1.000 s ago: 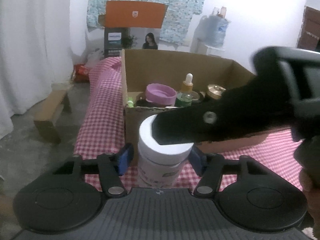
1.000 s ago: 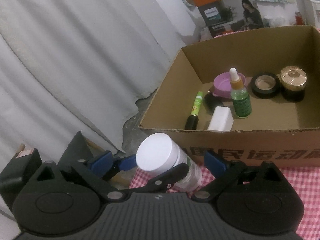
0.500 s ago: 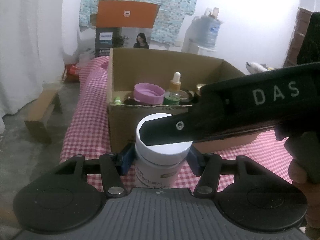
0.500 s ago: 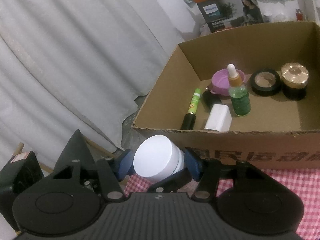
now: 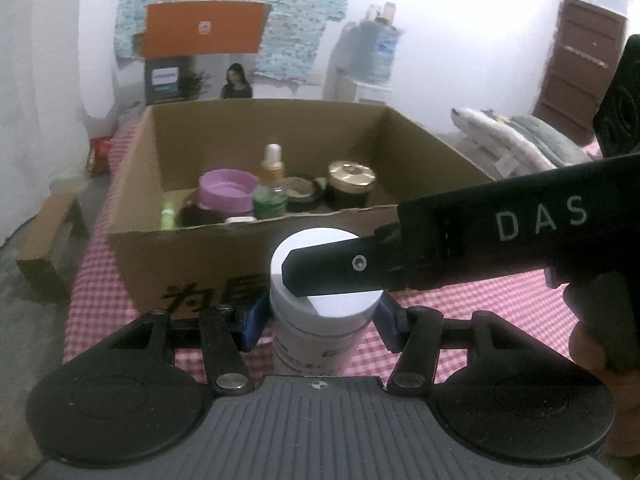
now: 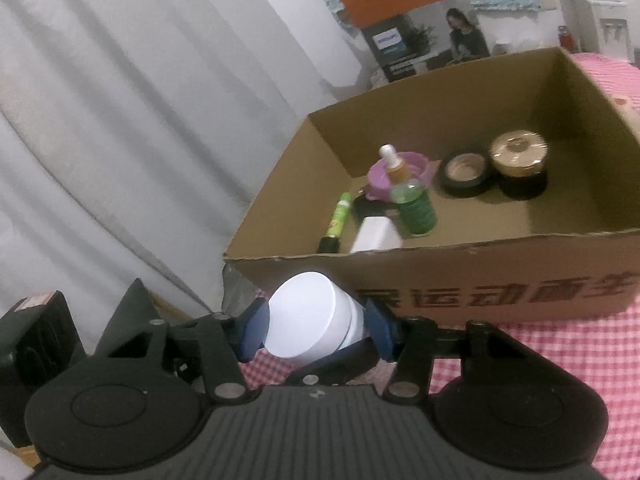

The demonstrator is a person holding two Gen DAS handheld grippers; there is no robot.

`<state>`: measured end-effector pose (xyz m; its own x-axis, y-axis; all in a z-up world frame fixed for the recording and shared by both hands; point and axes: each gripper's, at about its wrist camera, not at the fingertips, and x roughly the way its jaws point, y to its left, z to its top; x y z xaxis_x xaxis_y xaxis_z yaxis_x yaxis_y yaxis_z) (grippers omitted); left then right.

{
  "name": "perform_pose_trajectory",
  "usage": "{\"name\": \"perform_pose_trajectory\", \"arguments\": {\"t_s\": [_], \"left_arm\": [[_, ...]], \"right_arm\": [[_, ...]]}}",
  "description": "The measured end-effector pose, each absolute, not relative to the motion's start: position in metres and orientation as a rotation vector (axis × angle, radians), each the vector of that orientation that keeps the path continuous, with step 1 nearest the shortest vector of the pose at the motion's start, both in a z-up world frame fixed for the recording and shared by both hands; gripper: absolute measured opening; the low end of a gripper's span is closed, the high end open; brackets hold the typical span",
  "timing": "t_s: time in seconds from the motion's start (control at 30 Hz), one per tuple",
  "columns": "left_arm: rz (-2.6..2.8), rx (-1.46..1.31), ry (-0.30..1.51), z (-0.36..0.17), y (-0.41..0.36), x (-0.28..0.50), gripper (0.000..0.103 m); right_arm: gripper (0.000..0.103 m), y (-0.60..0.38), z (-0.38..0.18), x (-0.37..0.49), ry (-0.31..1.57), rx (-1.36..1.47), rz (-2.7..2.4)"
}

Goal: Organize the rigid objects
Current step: 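Lift the white jar with the right gripper and carry it over the box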

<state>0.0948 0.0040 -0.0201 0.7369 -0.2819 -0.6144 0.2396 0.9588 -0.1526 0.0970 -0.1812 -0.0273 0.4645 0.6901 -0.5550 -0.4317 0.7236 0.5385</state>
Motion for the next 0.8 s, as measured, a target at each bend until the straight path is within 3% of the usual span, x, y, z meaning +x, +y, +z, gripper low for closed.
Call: {"name": "perform_pose_trajectory", "arguments": {"t_s": [0.8], "left_arm": [[-0.4,0.029,0.711,-0.026,-0.075,0.111,0.055]], "right_arm": [[0.056,-0.268,-0.038,0.093,0.789,0.432,0.585]]}}
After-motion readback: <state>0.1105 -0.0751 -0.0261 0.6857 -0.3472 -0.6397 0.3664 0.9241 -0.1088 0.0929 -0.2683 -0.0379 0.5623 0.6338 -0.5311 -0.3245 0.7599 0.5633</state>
